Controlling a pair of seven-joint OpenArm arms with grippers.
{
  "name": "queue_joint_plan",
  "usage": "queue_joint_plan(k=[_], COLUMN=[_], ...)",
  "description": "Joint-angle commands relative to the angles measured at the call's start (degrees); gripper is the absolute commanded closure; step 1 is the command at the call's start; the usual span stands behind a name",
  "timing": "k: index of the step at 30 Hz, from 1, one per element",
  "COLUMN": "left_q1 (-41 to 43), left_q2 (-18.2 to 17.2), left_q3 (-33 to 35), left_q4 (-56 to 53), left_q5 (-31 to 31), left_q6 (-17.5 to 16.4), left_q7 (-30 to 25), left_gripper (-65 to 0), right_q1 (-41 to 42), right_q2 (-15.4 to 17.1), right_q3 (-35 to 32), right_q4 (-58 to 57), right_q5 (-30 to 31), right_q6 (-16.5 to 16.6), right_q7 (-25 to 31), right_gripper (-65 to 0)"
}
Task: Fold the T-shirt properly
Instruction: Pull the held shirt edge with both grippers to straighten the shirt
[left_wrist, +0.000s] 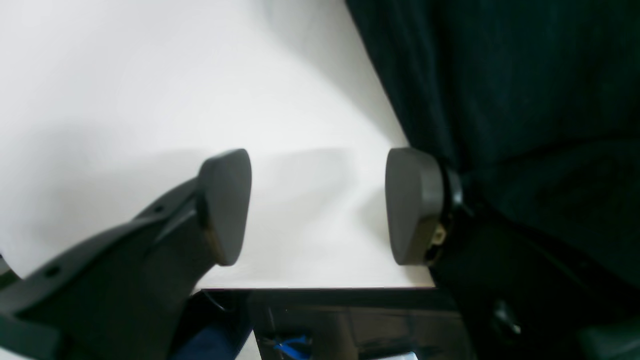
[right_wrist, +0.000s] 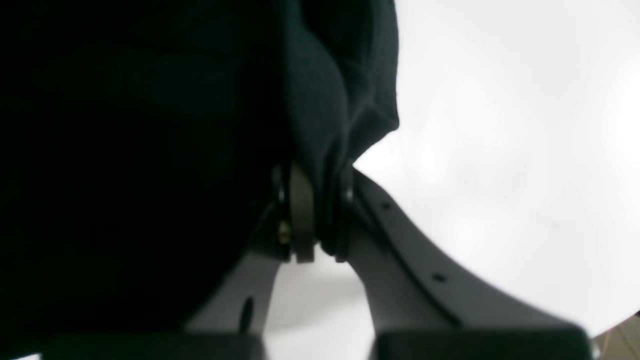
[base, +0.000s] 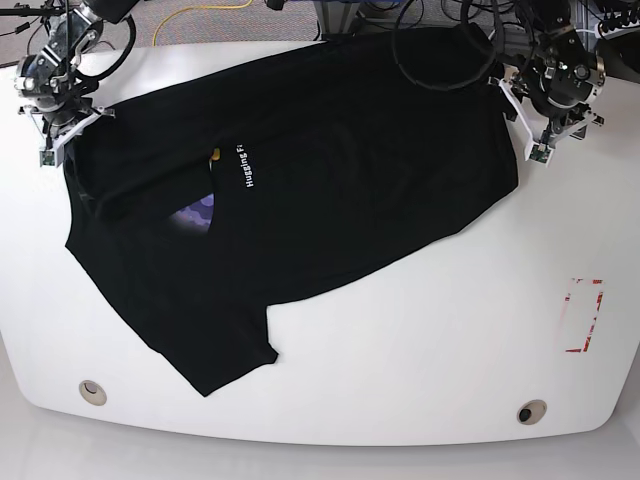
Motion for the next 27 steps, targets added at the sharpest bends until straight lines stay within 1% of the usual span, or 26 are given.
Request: queue_joint_plan(k=[1,4,5,8,11,16,20,23,27], left_q1=[-0.37,-0.46,-0.55,-0.37,-0.28,1.48,2.44,2.62,2.71], left_q2=[-0.51,-0.42,-0.42,-0.16,0.37,1.69,1.6,1.6,1.51], left_q3=[-0.03,0.77,1.73,3.49,3.75,3.58,3.49,2.08,0.77], left_q4=[1.12,1.12,1.12,1.3,1.39,1.39,1.3,1.3,1.3], left_q5=[-0.12,-0.12,-0.21,-0.21,-0.21,-1.35,-3.11,-4.43,-8.03], left_q6=[0.12,0.12,0.12,0.12,0.12,0.12,0.12,0.12,0.12], left_q7=[-0.35,1.76,3.34,6.16,7.65,8.0,8.0,8.0,8.09], left_gripper=[-37.9,-37.9,-37.9,-37.9,-37.9,-37.9,-37.9,-37.9,-37.9], right_q1=[-2.23,-3.55,-3.81,-3.9,-3.9,-3.63,-3.72,-3.63,-3.63], right_q2=[-1.38,-3.05,-3.49,-4.02,-4.72,-5.25,-5.42,-5.42,-5.51], right_q3=[0.6,0.6,0.51,0.51,0.42,0.42,0.42,0.42,0.42], right_q4=[3.69,5.62,5.8,5.8,5.8,5.88,5.8,5.8,5.8], right_q5=[-0.34,-0.43,-0.43,-0.52,-0.52,-0.61,-0.61,-0.61,-0.52], right_q6=[0.36,0.36,0.36,0.36,0.36,0.36,0.36,0.36,0.36], right_q7=[-0.91,-0.91,-0.91,-0.91,-0.91,-0.91,-0.91,-0.91,-0.91], right_gripper=[-0.2,-0.2,-0.2,-0.2,-0.2,-0.2,-0.2,-0.2,-0.2])
